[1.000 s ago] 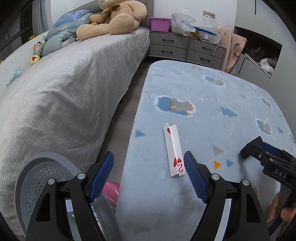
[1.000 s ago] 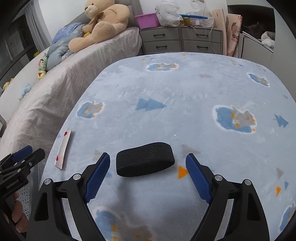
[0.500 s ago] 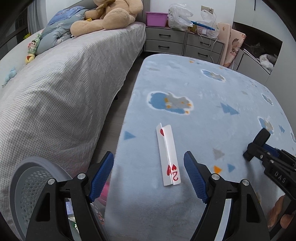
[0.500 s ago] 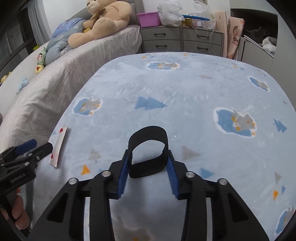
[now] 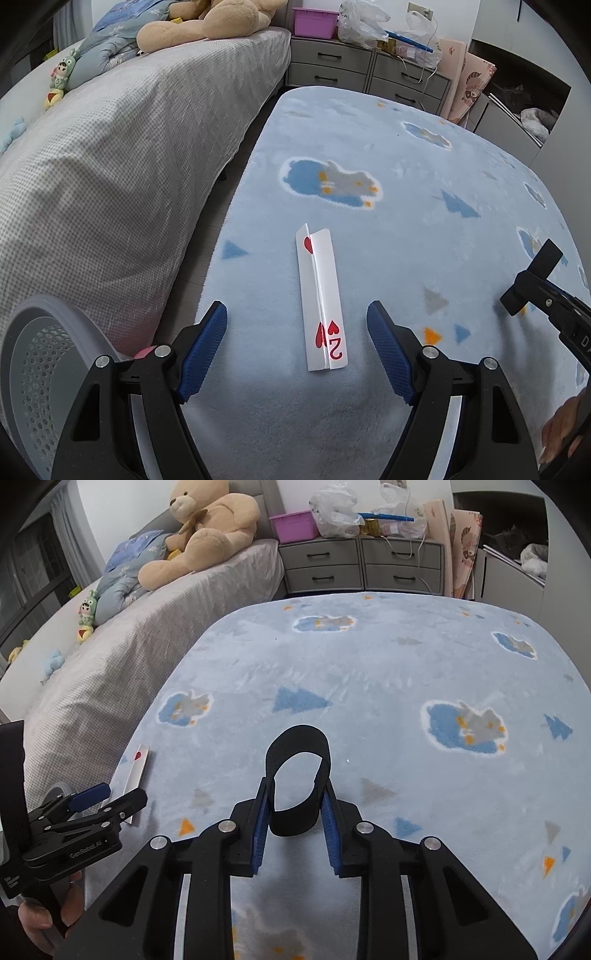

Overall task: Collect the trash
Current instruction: 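Grasp the white playing card with left tool while right tool holds band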

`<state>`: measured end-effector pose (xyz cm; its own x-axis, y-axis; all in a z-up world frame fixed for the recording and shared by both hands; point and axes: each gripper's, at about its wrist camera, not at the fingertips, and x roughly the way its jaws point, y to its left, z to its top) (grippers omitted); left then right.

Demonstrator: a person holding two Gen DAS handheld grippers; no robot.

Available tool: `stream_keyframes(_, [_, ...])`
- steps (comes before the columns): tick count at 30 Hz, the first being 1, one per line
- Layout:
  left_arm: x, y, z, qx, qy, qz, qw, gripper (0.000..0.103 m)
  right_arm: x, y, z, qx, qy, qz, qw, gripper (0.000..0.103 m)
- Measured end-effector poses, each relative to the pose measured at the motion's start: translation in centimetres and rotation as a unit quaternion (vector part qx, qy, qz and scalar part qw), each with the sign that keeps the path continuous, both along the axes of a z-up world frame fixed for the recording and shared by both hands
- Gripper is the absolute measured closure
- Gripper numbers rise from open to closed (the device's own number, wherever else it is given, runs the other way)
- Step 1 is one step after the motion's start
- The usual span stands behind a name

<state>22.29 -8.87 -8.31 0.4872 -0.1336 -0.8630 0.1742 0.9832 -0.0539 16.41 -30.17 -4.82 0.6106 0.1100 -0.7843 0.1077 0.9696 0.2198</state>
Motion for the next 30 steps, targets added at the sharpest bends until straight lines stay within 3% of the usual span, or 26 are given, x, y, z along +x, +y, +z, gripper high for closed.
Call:
stream_keyframes(8, [0.8,-0.4,-0.5,0.011,-0.009,0.009,0.9999,0.031,-0.2,0.1,0.3,0.006,-0.003,0.005,1.0,0.076])
stream_keyframes(13, [0.9,-0.3,-0.4,0.028,-0.019,0.014,0.9993,0.055,-0.2,0.1,0.5,0.008,-0.005,0.007,1.0,0.076])
stream_keyframes(18, [0.3,0.2,-0.1,0.035,-0.024,0.011,0.999,0.087,-0.3,0.6,0.9,0.011,-0.009,0.011,1.0,0.076])
stream_keyframes(30, [-3.7,2.7,2.9,-0.011,-0.038,-0.009,0.9992,0.089,-0.6,2.7,2.7,0.008,-0.031,0.024,0.999,0.076])
